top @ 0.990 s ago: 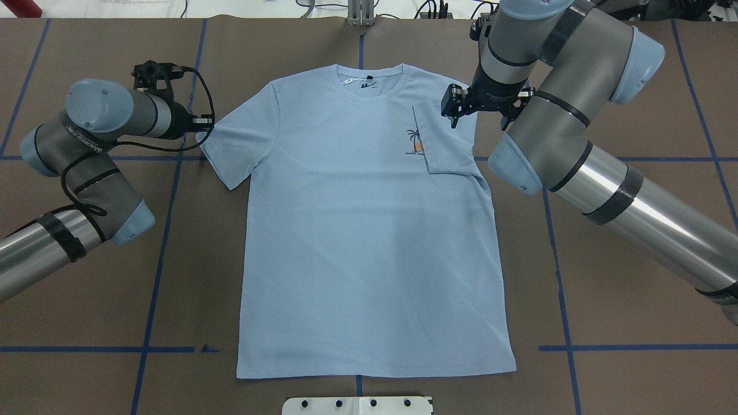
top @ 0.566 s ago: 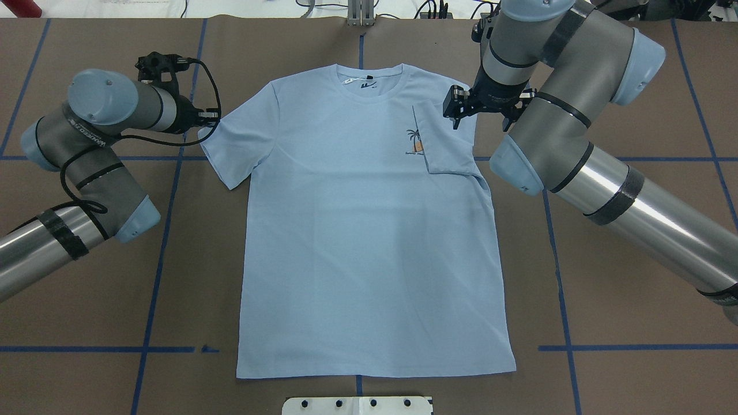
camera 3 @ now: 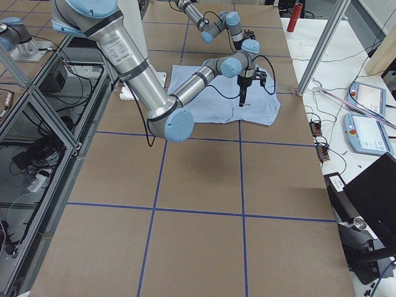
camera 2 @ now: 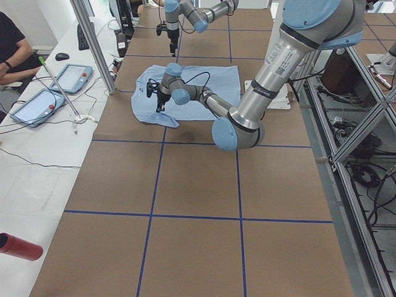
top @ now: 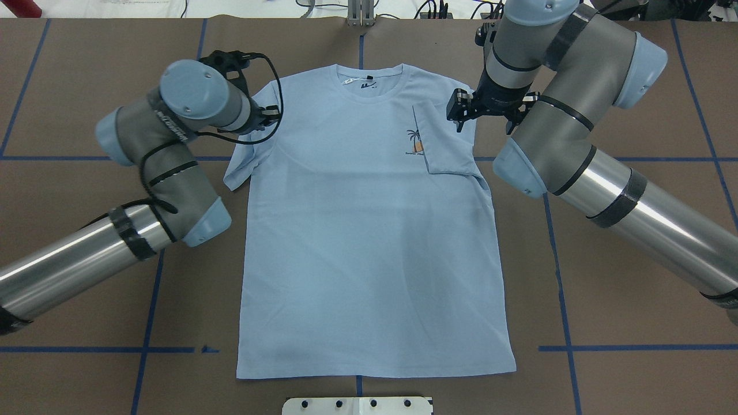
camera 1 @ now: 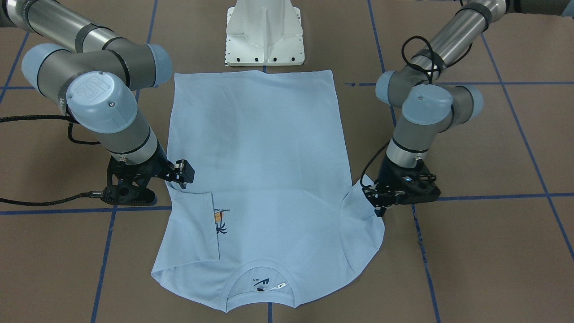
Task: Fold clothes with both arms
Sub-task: 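Fold the sleeve nearest the left gripper inward while the right gripper releases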
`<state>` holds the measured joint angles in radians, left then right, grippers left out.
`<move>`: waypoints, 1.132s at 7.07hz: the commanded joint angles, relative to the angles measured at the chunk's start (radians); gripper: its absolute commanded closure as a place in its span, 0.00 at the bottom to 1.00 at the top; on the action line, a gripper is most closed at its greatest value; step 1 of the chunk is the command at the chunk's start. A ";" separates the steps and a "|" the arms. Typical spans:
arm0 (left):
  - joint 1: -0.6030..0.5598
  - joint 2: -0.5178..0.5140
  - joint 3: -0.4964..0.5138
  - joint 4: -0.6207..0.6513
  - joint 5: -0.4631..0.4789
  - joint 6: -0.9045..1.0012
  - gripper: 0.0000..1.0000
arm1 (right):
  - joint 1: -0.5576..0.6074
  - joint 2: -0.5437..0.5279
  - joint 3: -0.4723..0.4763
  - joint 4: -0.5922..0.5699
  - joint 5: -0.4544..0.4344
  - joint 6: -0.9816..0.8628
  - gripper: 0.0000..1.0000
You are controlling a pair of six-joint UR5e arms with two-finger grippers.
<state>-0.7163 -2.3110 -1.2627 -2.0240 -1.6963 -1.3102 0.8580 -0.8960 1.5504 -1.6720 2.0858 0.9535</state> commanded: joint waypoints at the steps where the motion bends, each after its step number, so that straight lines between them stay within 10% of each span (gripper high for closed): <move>1: 0.015 -0.195 0.225 -0.028 0.079 -0.037 1.00 | -0.002 -0.001 0.000 0.000 -0.001 0.013 0.00; 5: -0.011 -0.200 0.290 -0.217 0.086 -0.035 0.89 | -0.008 -0.021 -0.001 0.002 -0.003 0.010 0.00; 6: -0.009 -0.199 0.308 -0.251 0.089 -0.029 0.01 | -0.014 -0.021 -0.001 0.005 -0.004 0.010 0.00; 8: -0.012 -0.199 0.296 -0.254 0.081 -0.014 0.00 | -0.019 -0.055 -0.003 0.084 -0.006 0.013 0.00</move>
<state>-0.7272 -2.5098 -0.9607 -2.2717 -1.6103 -1.3316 0.8413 -0.9302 1.5485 -1.6352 2.0808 0.9640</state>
